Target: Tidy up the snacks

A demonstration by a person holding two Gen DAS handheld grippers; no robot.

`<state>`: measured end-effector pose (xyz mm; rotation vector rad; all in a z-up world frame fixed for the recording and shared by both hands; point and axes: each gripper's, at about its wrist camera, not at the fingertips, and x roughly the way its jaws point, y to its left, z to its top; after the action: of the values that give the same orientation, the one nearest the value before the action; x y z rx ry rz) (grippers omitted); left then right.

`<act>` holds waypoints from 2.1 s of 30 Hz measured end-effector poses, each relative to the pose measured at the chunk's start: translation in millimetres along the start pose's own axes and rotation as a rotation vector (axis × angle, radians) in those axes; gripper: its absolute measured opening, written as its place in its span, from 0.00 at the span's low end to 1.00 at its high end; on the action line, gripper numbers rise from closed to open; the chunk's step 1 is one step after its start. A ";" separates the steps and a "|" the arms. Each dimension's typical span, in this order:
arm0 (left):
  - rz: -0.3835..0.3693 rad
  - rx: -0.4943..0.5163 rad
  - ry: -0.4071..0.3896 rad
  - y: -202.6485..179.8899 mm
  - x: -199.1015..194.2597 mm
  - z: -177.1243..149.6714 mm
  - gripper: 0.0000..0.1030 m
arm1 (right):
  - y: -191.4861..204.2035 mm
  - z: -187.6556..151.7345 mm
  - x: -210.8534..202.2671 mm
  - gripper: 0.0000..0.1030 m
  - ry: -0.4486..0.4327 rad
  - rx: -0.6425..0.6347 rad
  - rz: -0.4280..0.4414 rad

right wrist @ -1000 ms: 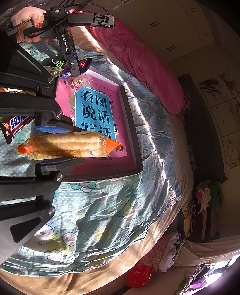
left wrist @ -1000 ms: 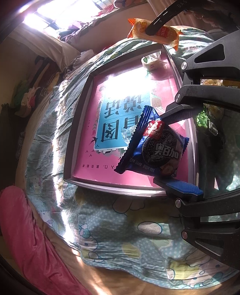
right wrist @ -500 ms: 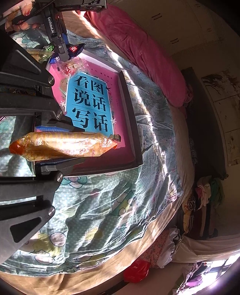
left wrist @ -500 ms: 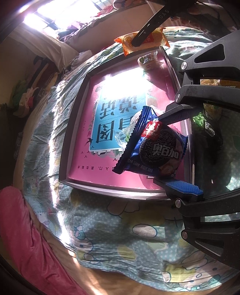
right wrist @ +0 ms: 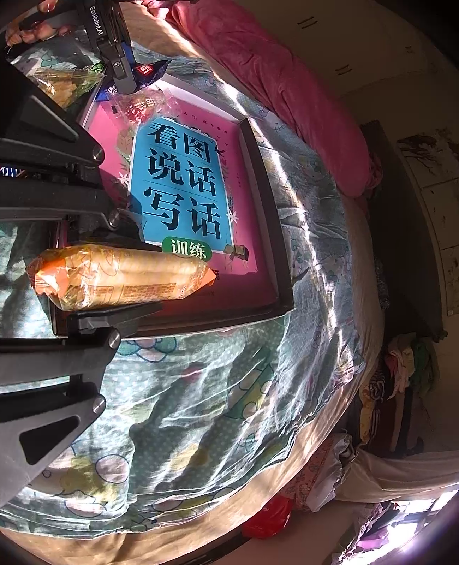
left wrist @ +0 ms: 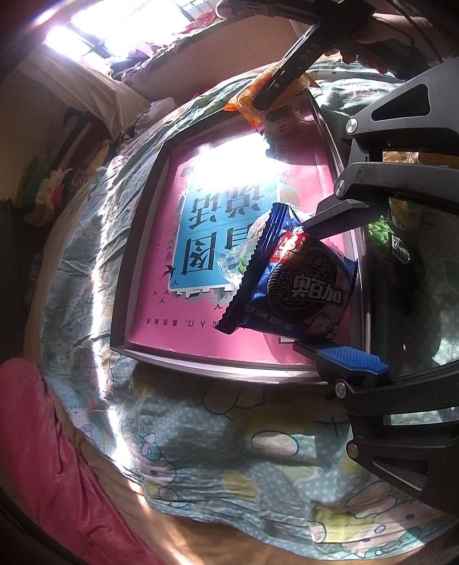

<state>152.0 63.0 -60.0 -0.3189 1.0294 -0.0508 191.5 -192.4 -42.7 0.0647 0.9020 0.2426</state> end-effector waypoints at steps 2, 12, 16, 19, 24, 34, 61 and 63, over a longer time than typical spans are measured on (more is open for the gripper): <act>-0.001 -0.002 0.001 0.0 0.3 -0.1 0.56 | -0.6 -1.5 0.0 0.23 0.003 0.002 -0.001; -0.002 -0.001 0.000 0.0 0.3 0.0 0.56 | -3.4 -11.7 -10.9 0.23 0.012 0.019 0.012; -0.002 -0.002 0.001 0.0 0.3 -0.2 0.56 | -5.0 -14.9 -17.2 0.25 0.013 0.033 0.018; -0.002 -0.002 0.001 0.0 0.3 -0.3 0.57 | -5.3 -16.5 -23.8 0.25 0.009 0.042 0.031; -0.005 -0.006 0.002 0.4 -0.3 -1.2 0.56 | -5.3 -18.0 -38.1 0.25 -0.015 0.042 0.043; -0.009 -0.009 0.000 -0.4 -4.1 -4.2 0.56 | -3.6 -21.7 -48.3 0.25 -0.017 0.041 0.075; -0.025 -0.012 -0.016 -6.4 -23.0 -2.7 0.56 | -6.1 -10.1 -18.1 0.25 0.016 0.055 0.046; -0.025 -0.013 -0.017 -6.2 -24.2 -3.3 0.56 | -5.1 -10.0 -17.9 0.26 0.015 0.054 0.051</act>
<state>137.2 60.9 -39.6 -0.3432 1.0096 -0.0642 174.0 -202.0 -36.0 0.1365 0.9226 0.2659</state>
